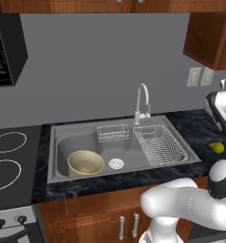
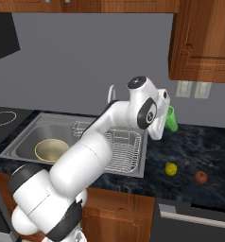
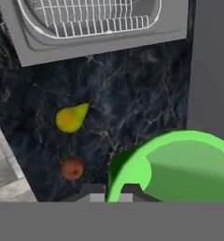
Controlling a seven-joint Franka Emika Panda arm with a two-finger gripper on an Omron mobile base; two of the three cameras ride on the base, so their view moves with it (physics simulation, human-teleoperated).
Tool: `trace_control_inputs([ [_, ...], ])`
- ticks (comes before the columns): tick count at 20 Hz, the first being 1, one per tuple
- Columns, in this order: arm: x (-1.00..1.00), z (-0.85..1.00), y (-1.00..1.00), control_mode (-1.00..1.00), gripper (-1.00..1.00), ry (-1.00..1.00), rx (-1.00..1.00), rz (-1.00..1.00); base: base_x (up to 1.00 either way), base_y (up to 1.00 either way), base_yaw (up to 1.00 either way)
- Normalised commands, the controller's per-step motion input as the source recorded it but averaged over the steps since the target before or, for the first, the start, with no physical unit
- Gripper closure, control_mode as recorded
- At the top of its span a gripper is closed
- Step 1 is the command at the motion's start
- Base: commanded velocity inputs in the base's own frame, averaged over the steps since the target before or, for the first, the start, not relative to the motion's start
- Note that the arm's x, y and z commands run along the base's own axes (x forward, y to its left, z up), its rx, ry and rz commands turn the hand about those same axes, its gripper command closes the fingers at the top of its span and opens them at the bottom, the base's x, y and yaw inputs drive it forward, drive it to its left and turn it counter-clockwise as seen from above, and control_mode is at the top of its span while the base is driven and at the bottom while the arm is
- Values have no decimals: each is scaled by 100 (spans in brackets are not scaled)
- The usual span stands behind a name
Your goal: Remove the apple and pear from the sink. Then move the bowl and cup from the counter to the sink for washing.
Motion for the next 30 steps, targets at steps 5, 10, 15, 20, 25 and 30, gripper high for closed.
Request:
trace_control_inputs([
  [5,-9,11,42,-100,100,20,0,18,0,0,0],
  [10,-14,0,41,-100,100,15,0,19,0,0,0],
  [15,-14,3,35,-100,100,12,4,16,0,0,0],
  [20,-18,3,27,-100,100,14,8,10,0,0,0],
  [25,-19,1,31,-100,100,8,9,7,0,0,0],
  [30,-15,6,35,-100,100,4,12,5,0,0,0],
])
